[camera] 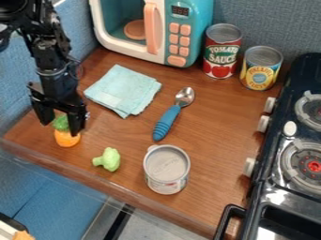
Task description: Move the yellow object to the upper right of the table
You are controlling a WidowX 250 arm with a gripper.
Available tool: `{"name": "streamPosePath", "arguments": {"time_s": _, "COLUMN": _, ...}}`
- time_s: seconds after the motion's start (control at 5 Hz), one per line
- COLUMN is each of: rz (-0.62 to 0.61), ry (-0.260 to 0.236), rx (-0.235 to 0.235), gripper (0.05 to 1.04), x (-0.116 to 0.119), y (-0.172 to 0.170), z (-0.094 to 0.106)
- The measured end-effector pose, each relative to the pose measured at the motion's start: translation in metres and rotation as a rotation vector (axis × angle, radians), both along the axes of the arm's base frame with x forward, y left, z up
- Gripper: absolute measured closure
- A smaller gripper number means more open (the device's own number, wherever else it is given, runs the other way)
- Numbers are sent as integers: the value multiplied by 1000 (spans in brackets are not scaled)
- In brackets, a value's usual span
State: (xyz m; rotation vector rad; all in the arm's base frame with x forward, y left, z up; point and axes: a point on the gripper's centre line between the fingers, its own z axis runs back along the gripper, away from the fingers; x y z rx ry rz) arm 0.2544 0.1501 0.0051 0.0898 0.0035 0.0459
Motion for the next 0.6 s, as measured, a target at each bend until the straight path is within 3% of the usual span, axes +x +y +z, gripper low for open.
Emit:
{"name": "streamPosePath", "arguments": {"time_s": 0.2, "rz": -1, "ry": -1, "rx": 3, "gripper": 430, "x": -1, "y": -2, "z": -2}}
{"name": "streamPosePath", "arguments": {"time_s": 0.4, "rz": 7, "ry": 2, "rx": 6, "gripper": 491, "x": -1, "y": -4, "z": -2}}
{"name": "streamPosePath", "arguments": {"time_s": 0.6, "rz": 24, "ry": 30, "rx": -13, "gripper": 491, "x": -2, "y": -14, "z": -2}}
